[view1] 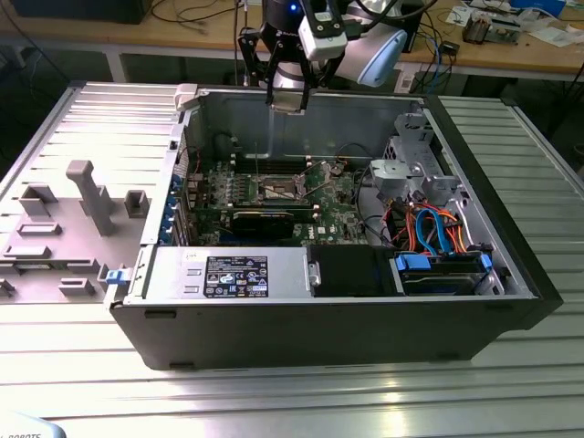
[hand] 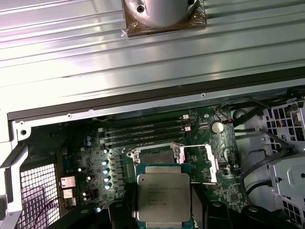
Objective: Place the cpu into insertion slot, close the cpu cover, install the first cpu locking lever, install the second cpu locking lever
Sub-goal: 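Place the cpu into insertion slot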
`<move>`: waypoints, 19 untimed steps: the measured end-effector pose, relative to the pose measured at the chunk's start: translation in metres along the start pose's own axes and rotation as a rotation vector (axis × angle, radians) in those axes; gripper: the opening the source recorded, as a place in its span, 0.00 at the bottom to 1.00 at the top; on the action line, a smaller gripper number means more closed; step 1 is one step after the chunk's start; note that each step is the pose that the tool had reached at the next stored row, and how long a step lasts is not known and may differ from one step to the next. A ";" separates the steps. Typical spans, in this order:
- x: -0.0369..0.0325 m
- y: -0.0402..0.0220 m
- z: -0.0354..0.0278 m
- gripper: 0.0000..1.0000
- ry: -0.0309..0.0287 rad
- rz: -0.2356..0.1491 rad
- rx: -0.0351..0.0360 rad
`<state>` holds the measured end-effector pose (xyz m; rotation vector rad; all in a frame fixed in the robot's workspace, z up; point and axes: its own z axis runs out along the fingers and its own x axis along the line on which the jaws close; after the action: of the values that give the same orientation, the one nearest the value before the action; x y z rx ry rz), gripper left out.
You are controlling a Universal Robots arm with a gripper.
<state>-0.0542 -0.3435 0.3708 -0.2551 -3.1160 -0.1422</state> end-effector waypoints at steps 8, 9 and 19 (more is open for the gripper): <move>0.0004 0.0002 0.0000 0.54 -0.0060 0.067 -0.0013; 0.0006 0.0004 0.0000 0.54 -0.0071 0.079 -0.0015; 0.0013 0.0013 0.0001 0.54 -0.0129 0.144 -0.0028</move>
<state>-0.0552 -0.3421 0.3708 -0.4810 -3.0958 -0.1436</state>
